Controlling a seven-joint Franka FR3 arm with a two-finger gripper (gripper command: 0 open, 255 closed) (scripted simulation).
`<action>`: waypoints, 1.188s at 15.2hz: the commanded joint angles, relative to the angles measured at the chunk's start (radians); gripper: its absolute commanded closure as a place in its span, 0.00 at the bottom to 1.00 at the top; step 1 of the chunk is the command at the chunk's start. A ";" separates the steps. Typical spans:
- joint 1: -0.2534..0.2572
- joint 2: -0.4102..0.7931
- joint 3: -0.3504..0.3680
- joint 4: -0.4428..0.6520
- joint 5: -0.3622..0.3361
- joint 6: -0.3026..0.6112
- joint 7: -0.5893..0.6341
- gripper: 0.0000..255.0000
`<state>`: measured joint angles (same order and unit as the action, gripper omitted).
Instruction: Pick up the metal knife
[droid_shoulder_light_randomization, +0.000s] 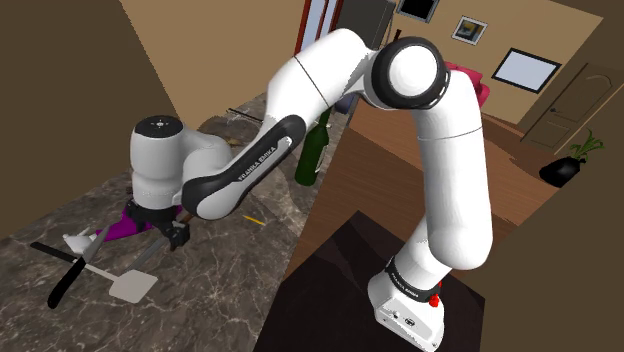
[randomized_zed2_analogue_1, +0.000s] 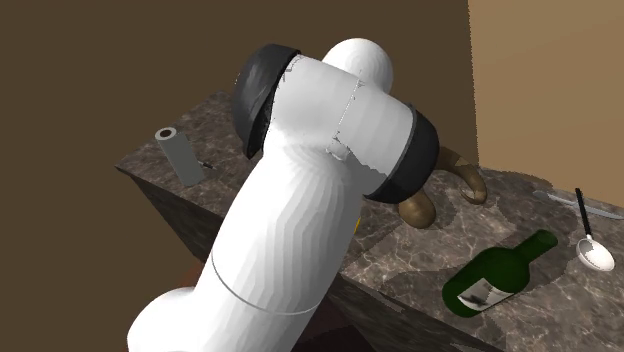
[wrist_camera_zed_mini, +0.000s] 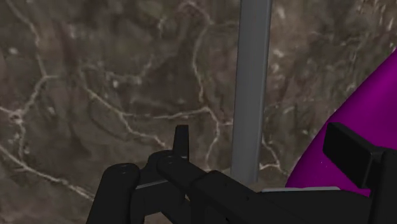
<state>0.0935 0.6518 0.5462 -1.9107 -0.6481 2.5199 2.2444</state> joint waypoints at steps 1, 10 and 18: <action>0.009 0.019 -0.014 0.004 -0.015 0.015 0.010 0.00; 0.014 0.026 -0.019 0.007 -0.020 0.020 0.014 1.00; -0.009 -0.016 0.011 -0.004 0.011 -0.011 -0.008 1.00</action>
<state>0.0892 0.6463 0.5515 -1.9088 -0.6427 2.5130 2.2393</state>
